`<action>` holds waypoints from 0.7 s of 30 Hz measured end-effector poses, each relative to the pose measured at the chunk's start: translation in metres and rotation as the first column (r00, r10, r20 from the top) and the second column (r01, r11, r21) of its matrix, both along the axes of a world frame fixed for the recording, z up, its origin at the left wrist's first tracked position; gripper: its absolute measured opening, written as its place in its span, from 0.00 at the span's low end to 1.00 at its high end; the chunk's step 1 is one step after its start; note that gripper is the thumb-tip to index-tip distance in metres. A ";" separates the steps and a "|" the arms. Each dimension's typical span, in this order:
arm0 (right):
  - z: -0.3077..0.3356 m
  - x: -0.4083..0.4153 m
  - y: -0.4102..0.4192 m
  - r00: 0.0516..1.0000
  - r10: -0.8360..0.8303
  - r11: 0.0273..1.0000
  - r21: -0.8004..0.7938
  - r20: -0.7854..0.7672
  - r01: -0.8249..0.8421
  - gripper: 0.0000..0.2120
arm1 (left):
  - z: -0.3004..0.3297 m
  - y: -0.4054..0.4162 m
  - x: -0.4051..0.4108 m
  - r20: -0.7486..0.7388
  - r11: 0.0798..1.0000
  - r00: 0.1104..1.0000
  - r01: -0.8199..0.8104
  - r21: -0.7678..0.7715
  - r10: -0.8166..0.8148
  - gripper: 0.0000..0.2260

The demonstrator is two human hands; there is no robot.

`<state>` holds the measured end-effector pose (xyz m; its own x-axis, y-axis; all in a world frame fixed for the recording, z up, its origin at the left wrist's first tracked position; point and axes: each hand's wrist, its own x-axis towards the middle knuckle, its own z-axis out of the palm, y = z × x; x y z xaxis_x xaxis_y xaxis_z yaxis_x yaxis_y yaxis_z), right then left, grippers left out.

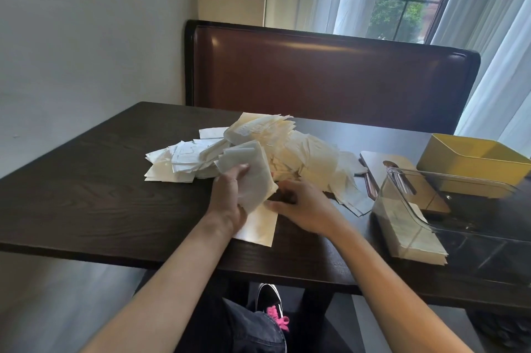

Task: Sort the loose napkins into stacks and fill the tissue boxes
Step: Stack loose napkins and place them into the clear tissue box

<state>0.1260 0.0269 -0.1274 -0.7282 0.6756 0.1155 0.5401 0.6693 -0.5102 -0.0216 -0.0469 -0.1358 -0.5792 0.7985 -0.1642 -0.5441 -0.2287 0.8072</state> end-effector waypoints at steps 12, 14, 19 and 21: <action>0.010 0.017 0.008 0.994 -0.105 0.989 -0.109 -0.025 0.102 0.03 | 0.003 -0.004 0.005 -0.064 0.996 0.994 0.082 -0.028 -0.084 0.26; 0.017 0.025 0.009 0.969 -0.169 0.959 -0.259 -0.180 0.119 0.03 | 0.004 -0.004 0.005 -0.057 0.997 0.996 0.072 -0.024 -0.073 0.27; 0.049 0.041 0.001 0.774 -0.288 0.833 -0.546 -0.564 -0.088 0.12 | 0.006 -0.006 0.006 -0.040 0.994 0.994 0.103 -0.022 -0.104 0.18; 0.063 0.044 -0.004 0.703 -0.290 0.812 -0.555 -0.649 -0.177 0.13 | 0.008 -0.008 0.007 -0.025 0.991 0.991 0.135 0.006 -0.135 0.15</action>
<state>0.1700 0.0232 -0.0640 -0.5525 0.8185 0.1573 -0.0899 0.1291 -0.9875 -0.0143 -0.0545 -0.1275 -0.4701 0.8706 -0.1448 -0.5503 -0.1608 0.8194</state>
